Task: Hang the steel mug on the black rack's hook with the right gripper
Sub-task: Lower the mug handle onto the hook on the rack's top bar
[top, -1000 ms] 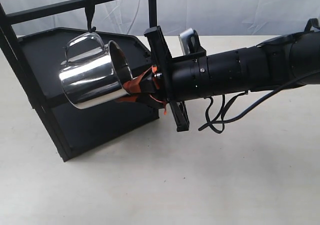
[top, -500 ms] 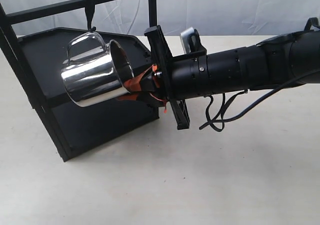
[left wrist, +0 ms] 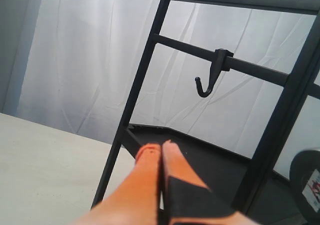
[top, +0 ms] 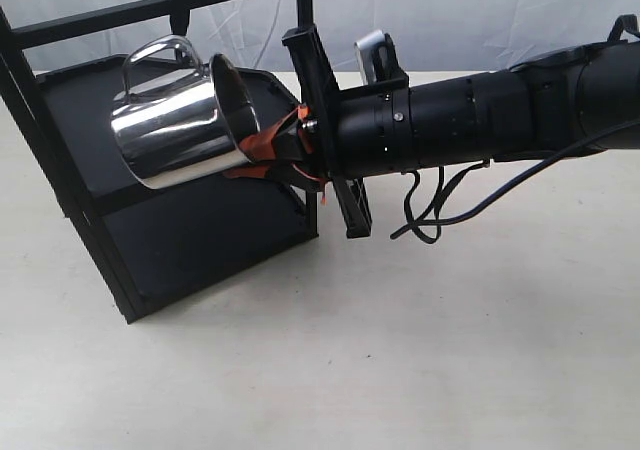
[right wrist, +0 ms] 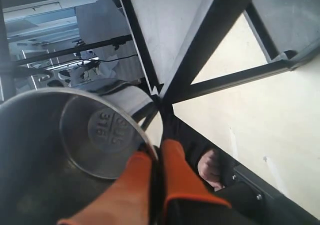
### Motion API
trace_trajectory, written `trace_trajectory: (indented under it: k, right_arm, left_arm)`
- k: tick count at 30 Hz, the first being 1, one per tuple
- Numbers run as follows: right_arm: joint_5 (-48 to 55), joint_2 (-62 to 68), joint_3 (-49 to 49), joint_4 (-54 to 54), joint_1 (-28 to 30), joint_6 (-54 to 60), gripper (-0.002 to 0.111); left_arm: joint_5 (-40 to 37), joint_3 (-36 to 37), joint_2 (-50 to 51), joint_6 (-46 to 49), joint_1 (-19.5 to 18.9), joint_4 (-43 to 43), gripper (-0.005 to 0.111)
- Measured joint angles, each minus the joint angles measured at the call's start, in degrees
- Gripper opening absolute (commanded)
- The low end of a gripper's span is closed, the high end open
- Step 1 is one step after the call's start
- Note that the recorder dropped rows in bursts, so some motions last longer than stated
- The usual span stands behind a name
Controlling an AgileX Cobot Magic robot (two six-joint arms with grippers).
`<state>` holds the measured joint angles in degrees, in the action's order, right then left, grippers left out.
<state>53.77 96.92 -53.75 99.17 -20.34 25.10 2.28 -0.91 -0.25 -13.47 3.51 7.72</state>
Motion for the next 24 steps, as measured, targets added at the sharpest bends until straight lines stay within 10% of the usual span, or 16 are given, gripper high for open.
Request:
trace_trajectory:
  k: [24]
  right_arm:
    - [-5.04,1.80,-0.14,0.62,0.00,-2.85,-0.001]
  left_arm:
    - [0.00,0.00,0.00,0.00,0.00,0.00,0.000]
